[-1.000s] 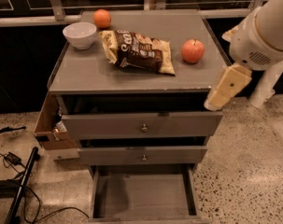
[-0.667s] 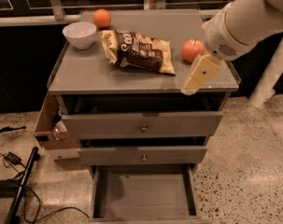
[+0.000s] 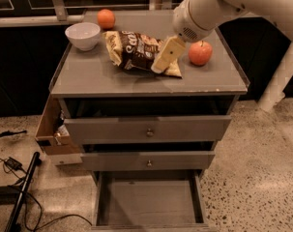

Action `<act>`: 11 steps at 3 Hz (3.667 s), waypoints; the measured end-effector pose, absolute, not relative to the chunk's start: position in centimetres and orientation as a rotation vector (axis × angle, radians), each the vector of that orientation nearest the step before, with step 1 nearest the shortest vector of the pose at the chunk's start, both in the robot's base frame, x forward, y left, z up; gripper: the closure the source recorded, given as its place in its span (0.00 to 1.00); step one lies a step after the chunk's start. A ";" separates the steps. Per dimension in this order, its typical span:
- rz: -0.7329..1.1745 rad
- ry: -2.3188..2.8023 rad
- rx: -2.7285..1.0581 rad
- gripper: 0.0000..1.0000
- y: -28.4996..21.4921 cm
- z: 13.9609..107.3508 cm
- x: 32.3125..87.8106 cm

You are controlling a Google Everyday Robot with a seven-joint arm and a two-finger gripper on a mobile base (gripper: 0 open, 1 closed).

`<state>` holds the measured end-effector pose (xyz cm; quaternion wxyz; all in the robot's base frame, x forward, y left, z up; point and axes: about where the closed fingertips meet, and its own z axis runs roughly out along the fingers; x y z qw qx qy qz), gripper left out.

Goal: Place brown chip bag into bottom drawer

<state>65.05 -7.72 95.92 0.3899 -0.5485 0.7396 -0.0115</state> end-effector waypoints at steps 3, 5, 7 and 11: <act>0.236 1.802 -1.371 0.00 0.1 90.0 72.9; 0.280 1.840 -1.360 0.00 0.6 86.8 73.8; 0.280 1.840 -1.360 0.42 0.6 86.8 73.8; 0.289 1.889 -1.390 1.00 -2.5 94.7 59.1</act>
Offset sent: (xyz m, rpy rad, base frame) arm 0.0893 0.0919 -0.0541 0.2201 0.0344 0.1380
